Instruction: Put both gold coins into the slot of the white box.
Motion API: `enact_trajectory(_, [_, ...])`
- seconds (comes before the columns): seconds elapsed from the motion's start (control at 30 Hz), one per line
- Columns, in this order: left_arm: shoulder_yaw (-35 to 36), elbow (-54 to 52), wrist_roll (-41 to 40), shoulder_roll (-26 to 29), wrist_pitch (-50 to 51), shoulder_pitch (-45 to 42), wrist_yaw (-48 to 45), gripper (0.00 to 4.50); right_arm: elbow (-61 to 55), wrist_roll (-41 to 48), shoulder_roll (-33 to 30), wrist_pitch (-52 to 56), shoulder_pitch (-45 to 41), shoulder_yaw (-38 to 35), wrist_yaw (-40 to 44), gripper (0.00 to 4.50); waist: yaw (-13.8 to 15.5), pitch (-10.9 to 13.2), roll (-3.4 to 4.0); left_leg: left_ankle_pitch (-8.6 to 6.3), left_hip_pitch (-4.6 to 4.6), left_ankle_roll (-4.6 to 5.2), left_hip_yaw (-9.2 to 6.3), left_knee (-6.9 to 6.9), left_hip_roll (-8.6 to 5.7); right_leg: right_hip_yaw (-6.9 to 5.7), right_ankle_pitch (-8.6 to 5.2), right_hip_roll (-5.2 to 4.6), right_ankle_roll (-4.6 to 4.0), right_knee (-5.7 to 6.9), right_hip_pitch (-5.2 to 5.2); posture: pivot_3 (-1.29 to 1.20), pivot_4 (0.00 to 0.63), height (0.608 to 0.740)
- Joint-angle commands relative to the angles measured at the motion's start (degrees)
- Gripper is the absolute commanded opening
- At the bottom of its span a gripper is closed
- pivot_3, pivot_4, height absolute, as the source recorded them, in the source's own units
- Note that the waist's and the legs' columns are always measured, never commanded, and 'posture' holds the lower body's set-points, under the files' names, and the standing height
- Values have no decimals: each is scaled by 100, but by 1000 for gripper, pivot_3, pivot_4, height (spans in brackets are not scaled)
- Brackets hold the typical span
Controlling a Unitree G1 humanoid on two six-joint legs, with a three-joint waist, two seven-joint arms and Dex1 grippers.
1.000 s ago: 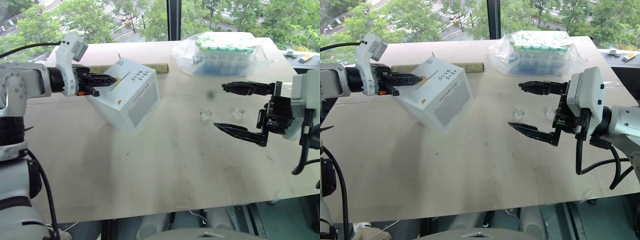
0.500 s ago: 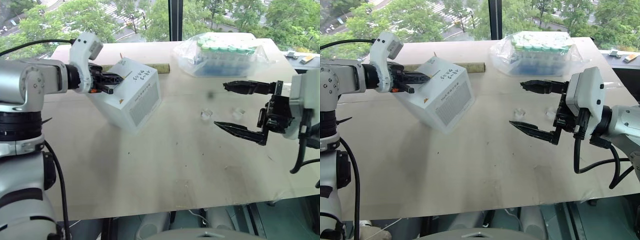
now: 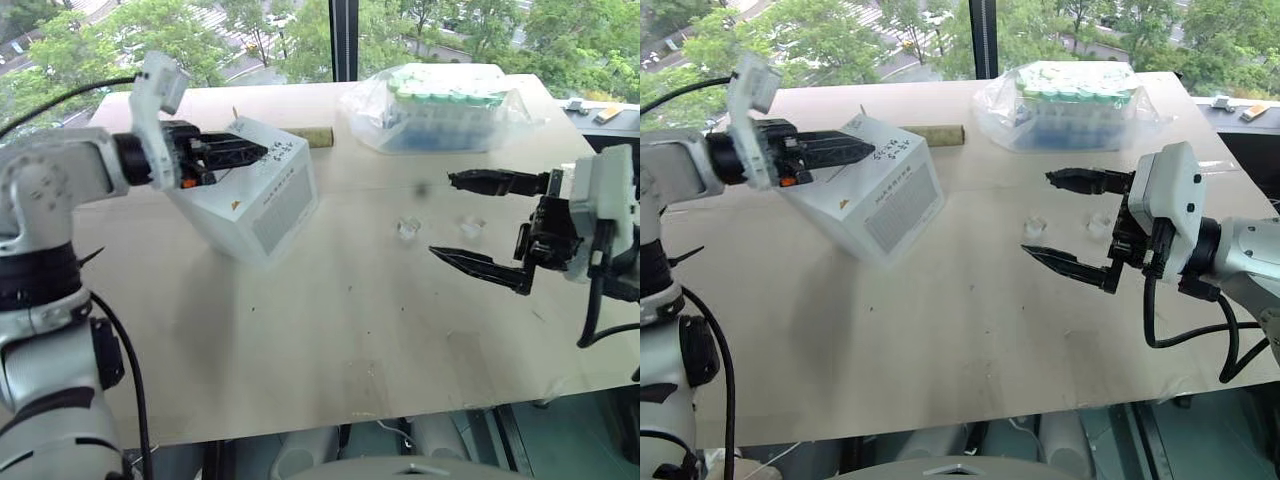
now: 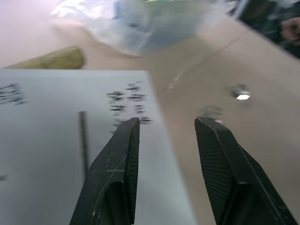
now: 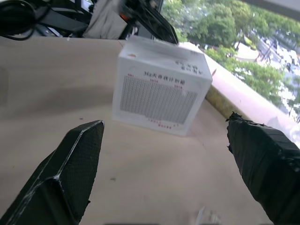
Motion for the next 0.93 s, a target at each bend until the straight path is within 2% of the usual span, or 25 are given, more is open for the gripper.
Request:
enact_trajectory(0.03, [411,-687,-475,-154,-202,145,-14,1928,-149,57,-80,4,146,-326,-125,4500,30,0,-1,0,0,0,-1,3,0,-2,0,0,0,1,2,0,150,740])
enact_trajectory(0.1, [322,-1055,-569,-205,-150,357,78,1928,-211,72,-91,35,308,-423,-197,4500,65,0,0,0,2,0,-1,6,0,-2,0,-1,0,0,6,0,150,740])
enact_trajectory(0.17, [351,-1473,-825,-510,-36,564,357,1928,-331,181,-96,117,532,-570,-298,4500,85,-1,-1,0,4,0,1,6,0,2,0,-1,0,3,6,0,150,740])
enact_trajectory(0.37, [477,-2403,-1386,-1162,-624,1501,511,1928,-549,309,-187,223,974,-819,-408,4500,72,0,-1,0,10,0,6,6,1,7,0,-1,0,4,12,0,150,740])
enact_trajectory(0.53, [136,-2902,-695,-1190,-1890,2699,280,1928,-813,-150,-86,270,1902,-1101,-660,4500,97,-5,4,-1,21,-1,16,-2,4,16,0,-1,0,0,20,0,150,740])
enact_trajectory(0.7, [219,-3046,137,-1320,-3220,4504,186,1928,-931,-972,608,-175,3986,-2197,-387,4500,186,-7,12,-1,23,-1,14,-10,4,19,0,-1,0,-18,28,0,150,740])
enact_trajectory(0.83, [236,-2867,565,-1298,-3957,5218,25,1928,-854,-1482,1034,-749,4972,-2632,39,4500,252,-11,19,-1,35,0,17,-5,7,16,2,7,2,-25,47,0,150,740])
enact_trajectory(0.93, [173,-2791,633,-1260,-4216,5491,-93,1928,-721,-1632,1229,-1020,5294,-2767,198,4500,260,-10,22,-10,56,-10,29,-9,10,24,2,7,4,-26,62,0,150,740])
